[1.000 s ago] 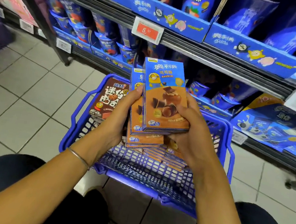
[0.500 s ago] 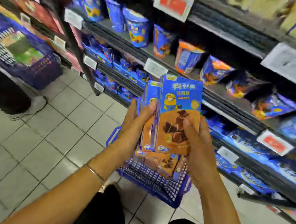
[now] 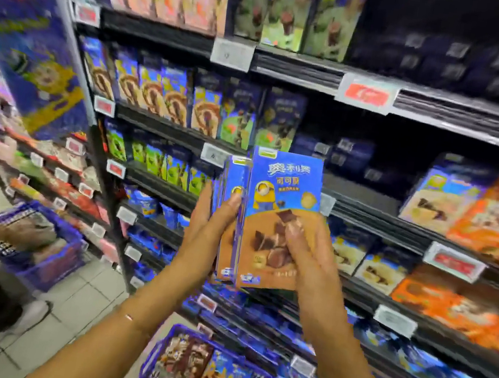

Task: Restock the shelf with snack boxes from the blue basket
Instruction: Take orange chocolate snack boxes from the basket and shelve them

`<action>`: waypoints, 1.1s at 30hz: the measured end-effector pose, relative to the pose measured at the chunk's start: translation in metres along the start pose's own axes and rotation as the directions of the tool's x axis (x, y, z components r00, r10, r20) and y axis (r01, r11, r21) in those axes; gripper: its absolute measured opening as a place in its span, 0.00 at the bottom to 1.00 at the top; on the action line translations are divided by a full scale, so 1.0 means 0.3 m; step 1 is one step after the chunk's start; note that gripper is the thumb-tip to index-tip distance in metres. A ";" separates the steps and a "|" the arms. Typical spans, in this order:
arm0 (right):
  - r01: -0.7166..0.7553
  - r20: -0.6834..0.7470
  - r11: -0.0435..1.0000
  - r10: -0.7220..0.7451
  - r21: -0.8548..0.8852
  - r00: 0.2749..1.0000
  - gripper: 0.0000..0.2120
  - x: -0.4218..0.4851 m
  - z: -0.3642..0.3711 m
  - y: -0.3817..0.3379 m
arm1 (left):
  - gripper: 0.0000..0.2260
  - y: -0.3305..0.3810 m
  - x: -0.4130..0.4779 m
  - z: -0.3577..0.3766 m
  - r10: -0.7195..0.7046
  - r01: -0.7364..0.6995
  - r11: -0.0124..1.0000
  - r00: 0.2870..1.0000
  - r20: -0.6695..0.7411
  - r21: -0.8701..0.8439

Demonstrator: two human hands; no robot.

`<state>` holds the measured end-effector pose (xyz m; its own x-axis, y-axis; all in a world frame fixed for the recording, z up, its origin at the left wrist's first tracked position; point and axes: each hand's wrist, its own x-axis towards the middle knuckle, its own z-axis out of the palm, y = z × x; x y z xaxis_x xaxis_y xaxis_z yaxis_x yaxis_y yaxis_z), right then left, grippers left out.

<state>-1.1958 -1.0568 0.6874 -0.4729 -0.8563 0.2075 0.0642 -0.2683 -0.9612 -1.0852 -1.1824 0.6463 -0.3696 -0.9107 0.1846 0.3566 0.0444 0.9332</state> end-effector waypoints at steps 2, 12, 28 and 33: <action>0.069 -0.003 0.997 -0.069 -0.022 0.998 0.14 0.000 -0.018 -0.075 | 0.43 0.055 0.014 0.060 0.036 -0.036 0.999 0.998 0.058 -0.013; 0.218 -0.100 0.975 -0.221 -0.032 0.970 0.16 0.110 -0.019 -0.321 | 0.40 0.263 0.196 0.177 0.172 -0.169 0.985 0.968 0.185 -0.032; 0.259 -0.275 0.963 -0.269 -0.072 0.923 0.15 0.558 -0.001 -0.573 | 0.38 0.616 0.700 0.123 0.325 -0.280 0.942 0.896 0.302 -0.184; 0.203 -0.499 0.920 -0.356 -0.335 0.790 0.14 0.793 -0.093 -0.617 | 0.43 0.652 0.779 0.147 0.319 -0.257 0.943 0.883 0.345 -0.214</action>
<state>-1.3446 -1.1986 0.9097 -0.8351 -0.3608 0.4153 -0.3313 -0.2730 -0.9032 -1.1398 -1.3684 0.8855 -0.5084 -0.6484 0.5667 0.6144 0.1879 0.7663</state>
